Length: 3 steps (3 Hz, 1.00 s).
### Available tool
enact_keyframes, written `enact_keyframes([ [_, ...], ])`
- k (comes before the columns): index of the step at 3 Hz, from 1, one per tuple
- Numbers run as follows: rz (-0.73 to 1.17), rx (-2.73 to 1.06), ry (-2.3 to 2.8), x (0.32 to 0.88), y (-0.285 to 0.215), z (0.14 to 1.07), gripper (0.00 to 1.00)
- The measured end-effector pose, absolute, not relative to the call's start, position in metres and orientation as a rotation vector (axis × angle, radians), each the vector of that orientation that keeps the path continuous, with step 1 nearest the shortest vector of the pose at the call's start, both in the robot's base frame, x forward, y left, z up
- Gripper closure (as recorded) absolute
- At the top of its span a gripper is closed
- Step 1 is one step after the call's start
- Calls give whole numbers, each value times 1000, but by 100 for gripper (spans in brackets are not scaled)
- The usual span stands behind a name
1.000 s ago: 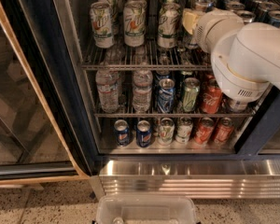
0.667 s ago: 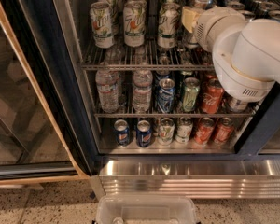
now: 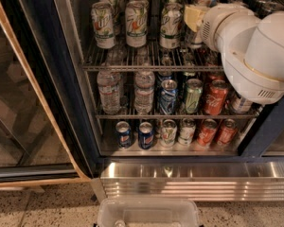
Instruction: Pick redbull can from top shelf of fridge
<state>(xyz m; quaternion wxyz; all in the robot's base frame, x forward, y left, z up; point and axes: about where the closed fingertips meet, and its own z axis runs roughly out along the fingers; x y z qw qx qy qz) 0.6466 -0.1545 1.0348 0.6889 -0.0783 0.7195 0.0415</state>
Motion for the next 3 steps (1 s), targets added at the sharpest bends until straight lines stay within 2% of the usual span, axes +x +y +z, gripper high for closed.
enact_keyframes([
  [3,116,-212,1628,618,-156,1043,100],
])
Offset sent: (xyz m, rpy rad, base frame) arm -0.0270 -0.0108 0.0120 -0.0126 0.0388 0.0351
